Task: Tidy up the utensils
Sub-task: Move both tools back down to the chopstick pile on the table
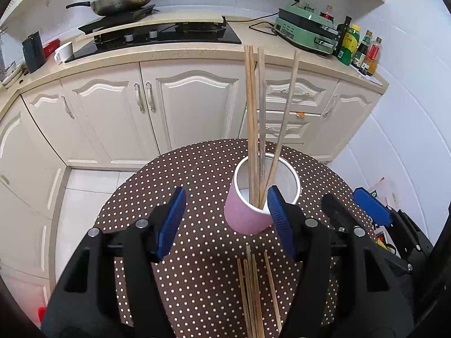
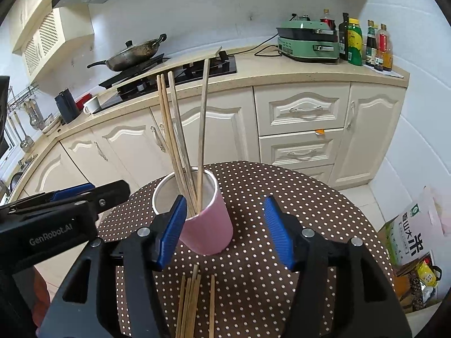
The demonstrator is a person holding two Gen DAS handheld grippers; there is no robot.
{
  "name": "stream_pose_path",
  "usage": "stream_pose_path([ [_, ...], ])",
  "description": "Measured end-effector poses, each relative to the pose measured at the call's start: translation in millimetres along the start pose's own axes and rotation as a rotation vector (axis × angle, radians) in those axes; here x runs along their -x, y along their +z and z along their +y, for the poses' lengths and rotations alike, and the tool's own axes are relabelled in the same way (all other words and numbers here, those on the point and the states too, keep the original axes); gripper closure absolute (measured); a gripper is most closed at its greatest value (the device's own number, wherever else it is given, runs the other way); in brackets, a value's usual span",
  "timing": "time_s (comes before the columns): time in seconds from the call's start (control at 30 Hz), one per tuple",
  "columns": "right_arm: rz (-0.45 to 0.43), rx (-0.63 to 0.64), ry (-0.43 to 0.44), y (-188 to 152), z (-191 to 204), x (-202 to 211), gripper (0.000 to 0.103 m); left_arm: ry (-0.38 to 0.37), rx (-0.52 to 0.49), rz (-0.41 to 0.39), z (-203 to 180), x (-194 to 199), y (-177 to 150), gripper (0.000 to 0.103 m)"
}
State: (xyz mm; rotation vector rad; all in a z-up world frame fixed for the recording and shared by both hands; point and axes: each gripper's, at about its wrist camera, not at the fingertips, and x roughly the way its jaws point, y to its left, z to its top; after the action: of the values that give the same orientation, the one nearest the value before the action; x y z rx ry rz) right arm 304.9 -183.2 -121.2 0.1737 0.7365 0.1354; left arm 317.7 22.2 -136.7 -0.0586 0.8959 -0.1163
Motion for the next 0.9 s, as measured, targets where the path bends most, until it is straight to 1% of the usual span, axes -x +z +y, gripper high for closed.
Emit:
stream_pose_path([
  [0.33,-0.032,0.003,0.001,-3.1,-4.9,32.3,0.048,0.022,-0.026,-0.005,-8.7,26.0,-22.7,0.043],
  [0.53,-0.023,0.013,0.014,-11.0,-6.2,48.4,0.048,0.030,-0.033,0.001,-11.7,39.7,-38.2,0.043],
  [0.7,0.017,0.001,0.039,-21.4,-7.8,60.1,0.048,0.037,-0.032,0.015,-11.2,49.1,-52.4,0.042],
  [0.9,0.113,0.003,0.054,-44.6,-6.3,64.2,0.048,0.049,-0.015,0.056,-7.8,56.3,-76.5,0.041],
])
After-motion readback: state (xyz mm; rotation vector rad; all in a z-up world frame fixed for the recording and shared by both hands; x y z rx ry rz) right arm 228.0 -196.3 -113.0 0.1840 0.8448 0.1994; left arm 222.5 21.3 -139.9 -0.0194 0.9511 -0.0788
